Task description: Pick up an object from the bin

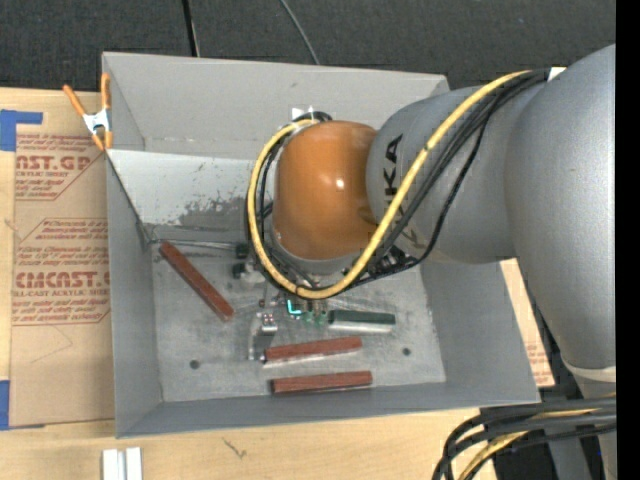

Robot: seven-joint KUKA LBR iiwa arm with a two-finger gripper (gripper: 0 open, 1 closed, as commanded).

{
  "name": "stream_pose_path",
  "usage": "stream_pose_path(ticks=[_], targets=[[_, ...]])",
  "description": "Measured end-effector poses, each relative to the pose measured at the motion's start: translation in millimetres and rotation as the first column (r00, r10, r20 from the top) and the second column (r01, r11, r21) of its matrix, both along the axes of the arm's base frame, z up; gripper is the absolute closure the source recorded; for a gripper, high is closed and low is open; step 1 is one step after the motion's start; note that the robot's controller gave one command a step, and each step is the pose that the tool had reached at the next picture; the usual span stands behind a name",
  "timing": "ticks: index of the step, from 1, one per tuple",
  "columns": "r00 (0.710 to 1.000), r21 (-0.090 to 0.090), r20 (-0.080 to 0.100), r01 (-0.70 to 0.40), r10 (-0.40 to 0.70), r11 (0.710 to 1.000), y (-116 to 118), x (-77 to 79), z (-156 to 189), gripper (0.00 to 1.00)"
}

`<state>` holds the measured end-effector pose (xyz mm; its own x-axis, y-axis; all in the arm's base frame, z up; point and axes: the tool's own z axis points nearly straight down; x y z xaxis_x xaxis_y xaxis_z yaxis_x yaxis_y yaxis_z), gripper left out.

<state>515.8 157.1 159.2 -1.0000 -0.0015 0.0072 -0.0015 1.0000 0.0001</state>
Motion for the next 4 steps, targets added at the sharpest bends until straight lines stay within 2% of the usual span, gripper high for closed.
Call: stream_pose_path(ticks=[1,2,3,4], targets=[[1.000,0.001,0.007,0.001,-0.001,1.000,-0.6,2.1,3.7,0.00],[0.999,0.002,0.012,-0.049,0.049,0.999,-49.2,-10.9,-37.8,0.00],[0.999,-0.003,0.005,0.040,-0.040,0.999,-66.2,-19.4,-58.3,0.00],[0.987,0.003,0.019,-0.158,0.157,0.988,-117.4,-0.4,-83.5,1.00]])
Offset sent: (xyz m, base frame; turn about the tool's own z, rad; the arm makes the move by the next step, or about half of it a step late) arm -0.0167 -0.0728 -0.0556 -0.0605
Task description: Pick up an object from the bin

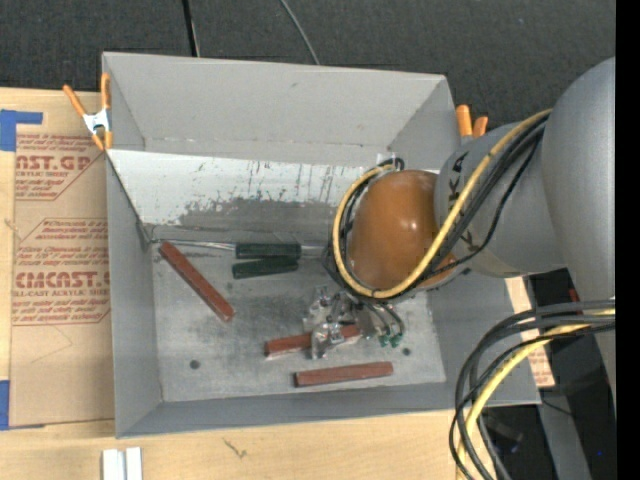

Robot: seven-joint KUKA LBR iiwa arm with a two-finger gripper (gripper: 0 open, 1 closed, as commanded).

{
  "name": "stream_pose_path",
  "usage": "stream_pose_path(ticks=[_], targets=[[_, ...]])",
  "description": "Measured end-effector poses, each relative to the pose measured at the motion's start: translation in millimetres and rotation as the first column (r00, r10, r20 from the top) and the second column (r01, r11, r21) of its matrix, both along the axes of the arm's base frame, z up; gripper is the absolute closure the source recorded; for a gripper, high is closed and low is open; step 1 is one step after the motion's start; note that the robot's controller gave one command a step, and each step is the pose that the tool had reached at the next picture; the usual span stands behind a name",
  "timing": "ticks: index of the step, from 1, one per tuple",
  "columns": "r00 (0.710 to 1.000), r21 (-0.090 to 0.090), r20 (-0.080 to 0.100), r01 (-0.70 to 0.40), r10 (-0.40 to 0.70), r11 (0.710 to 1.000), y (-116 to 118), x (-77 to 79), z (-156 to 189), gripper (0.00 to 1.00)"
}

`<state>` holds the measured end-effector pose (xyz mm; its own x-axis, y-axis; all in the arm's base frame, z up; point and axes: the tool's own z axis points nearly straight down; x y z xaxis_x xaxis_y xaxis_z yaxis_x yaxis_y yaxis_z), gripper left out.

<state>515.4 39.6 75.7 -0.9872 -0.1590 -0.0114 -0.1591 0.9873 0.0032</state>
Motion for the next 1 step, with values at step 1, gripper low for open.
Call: stream_pose_path(ticks=[1], targets=[[1.000,0.000,0.000,0.000,0.000,1.000,0.0,0.0,0.0,1.00]])
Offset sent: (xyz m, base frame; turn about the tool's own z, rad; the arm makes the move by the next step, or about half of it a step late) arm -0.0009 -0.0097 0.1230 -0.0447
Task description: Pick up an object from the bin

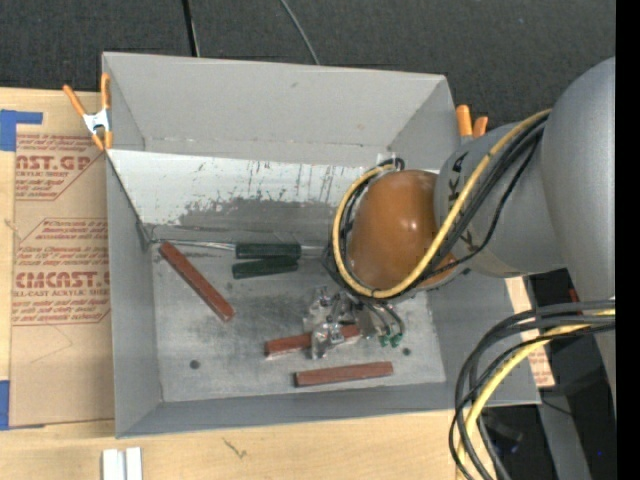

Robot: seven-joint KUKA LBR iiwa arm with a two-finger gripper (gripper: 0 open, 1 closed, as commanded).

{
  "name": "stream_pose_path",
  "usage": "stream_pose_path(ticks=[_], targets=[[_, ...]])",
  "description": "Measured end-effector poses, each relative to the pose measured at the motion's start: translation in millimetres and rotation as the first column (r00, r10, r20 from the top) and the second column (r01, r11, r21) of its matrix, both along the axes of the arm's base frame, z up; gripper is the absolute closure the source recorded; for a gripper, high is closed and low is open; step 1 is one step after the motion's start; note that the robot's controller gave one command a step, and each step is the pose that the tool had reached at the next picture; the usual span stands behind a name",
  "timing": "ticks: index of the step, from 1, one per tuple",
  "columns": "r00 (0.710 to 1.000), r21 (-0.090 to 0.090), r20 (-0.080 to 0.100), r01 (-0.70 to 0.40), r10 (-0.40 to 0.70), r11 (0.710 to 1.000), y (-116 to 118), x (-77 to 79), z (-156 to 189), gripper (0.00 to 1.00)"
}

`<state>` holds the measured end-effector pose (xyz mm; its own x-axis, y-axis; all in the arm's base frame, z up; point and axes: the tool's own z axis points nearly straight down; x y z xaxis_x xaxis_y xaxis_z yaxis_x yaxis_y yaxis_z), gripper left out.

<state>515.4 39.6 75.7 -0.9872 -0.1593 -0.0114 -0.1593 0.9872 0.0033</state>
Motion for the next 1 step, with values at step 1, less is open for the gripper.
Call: stream_pose_path(ticks=[1], targets=[[0.999,-0.004,-0.009,-0.045,0.045,0.999,-8.9,-0.6,122.7,1.00]])
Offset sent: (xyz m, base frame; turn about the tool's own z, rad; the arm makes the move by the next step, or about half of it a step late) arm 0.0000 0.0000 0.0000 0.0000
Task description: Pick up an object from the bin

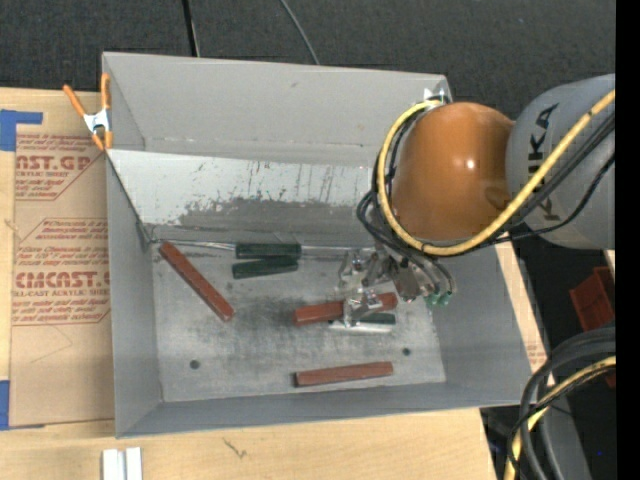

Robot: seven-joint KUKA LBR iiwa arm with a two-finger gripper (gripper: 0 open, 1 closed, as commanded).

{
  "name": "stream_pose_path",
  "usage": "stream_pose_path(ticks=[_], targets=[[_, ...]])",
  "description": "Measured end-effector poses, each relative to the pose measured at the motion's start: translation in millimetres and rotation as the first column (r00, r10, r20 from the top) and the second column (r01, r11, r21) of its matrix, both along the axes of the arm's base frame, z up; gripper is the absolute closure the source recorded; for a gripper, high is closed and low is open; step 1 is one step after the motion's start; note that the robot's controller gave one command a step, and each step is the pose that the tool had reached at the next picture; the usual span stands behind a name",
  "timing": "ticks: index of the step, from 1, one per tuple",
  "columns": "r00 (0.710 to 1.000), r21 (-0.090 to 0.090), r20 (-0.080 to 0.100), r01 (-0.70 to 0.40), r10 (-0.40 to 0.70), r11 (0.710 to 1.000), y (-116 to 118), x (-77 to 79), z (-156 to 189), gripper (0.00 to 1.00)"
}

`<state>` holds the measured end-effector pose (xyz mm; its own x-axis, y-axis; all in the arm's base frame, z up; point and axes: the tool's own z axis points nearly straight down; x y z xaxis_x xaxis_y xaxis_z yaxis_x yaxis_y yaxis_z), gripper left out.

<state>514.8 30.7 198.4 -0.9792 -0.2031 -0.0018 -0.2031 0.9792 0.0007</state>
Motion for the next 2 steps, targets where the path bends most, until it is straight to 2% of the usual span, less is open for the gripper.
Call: stream_pose_path(ticks=[1,2], targets=[[1.000,0.000,0.000,0.000,0.000,1.000,0.0,-0.1,-0.1,1.00],[0.996,0.000,-0.009,0.088,-0.088,0.996,-2.1,9.4,17.9,1.00]])
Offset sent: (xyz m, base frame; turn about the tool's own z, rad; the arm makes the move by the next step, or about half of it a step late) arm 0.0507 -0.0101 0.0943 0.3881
